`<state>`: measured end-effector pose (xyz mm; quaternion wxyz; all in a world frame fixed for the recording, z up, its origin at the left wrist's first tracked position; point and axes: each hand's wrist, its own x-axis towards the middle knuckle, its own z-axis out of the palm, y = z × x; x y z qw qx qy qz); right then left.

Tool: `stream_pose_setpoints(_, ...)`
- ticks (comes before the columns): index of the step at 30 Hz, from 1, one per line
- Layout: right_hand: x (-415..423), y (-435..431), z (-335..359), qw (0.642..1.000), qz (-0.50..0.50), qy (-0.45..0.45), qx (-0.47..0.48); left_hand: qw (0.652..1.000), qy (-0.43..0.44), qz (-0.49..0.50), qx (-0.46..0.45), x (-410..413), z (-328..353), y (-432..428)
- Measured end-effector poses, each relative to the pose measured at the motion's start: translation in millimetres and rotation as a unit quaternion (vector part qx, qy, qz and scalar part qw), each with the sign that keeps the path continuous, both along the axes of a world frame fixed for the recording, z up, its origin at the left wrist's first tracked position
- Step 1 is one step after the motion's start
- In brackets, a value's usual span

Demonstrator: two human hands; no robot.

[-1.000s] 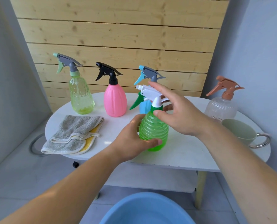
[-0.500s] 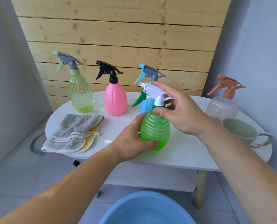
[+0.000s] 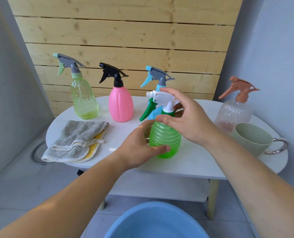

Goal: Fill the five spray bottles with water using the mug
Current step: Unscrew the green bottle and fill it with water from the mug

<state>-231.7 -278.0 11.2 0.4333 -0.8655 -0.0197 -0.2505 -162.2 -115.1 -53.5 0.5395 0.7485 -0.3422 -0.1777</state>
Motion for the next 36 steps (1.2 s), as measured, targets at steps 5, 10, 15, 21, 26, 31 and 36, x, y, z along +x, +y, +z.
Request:
stream_pose_setpoints(5, -3, -5, 1, 0.997, 0.054, 0.025, 0.053, 1.0, 0.014, -0.001, -0.002, 1, -3, 1)
stream_pose_setpoints(10, -1, 3, -3, 1.0, -0.013, 0.006, 0.017, 1.0, 0.017, -0.002, -0.002, 2, -3, 1)
stream_pose_setpoints(15, -6, -5, 1, 0.993, 0.066, 0.042, 0.088, 1.0, 0.028, -0.007, -0.012, 3, -6, 1)
stream_pose_setpoints(21, -3, 2, 0, 0.996, 0.028, 0.017, 0.088, 1.0, 0.012, 0.004, -0.019, 4, -8, 0)
stream_pose_setpoints(26, -1, 5, -6, 0.997, -0.005, -0.004, 0.076, 1.0, -0.011, 0.016, -0.016, 1, -9, -1)
stream_pose_setpoints(31, -3, 2, -14, 0.995, -0.038, 0.024, 0.086, 1.0, -0.002, 0.008, -0.006, -1, -4, -1)
stream_pose_setpoints(36, -31, -10, -33, 0.979, -0.075, 0.123, 0.144, 1.0, 0.022, -0.011, 0.004, 3, -1, 5)
